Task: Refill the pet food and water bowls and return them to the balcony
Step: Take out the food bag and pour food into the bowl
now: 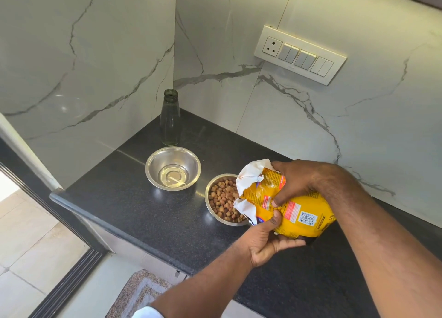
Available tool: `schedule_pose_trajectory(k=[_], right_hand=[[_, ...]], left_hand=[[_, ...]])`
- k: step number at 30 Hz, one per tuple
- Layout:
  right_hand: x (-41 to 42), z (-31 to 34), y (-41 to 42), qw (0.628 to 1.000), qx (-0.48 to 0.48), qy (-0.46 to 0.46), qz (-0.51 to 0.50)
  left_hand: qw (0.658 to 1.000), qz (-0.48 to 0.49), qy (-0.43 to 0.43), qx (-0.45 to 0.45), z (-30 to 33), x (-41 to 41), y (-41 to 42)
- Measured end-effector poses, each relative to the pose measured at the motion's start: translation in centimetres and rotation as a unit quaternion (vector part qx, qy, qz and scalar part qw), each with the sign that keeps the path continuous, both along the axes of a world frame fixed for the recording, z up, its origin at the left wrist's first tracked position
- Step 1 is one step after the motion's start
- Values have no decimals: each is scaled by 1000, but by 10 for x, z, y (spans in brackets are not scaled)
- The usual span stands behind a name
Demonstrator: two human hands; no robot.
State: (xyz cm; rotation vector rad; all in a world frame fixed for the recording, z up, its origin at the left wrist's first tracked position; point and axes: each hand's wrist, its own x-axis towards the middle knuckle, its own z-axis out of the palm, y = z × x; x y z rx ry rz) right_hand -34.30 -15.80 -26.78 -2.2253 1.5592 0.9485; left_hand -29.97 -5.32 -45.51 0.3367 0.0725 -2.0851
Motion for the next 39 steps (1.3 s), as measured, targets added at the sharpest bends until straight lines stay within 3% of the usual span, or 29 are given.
schedule_pose_trajectory(k=[9,22,28,33,39], right_hand=[[-15,-6,1,1000,4,-20,-5],[-89,-28,28,979,-13,-188,-73],[-127,-47,45,960,-45,-259,-93],[-159,-69,63,927,-70,-341,-142],[-195,-106,86,842,-93,-456,-272]], left_hand=[[1000,-7,-17,-7,-8,-8,1],[978,-42,-181,-91,-17,-11,9],[940,-87,-310,-115,-23,-13,6],[891,-111,-419,-135,-19,-17,-3],[852,-104,-481,-178,-12,-23,-24]])
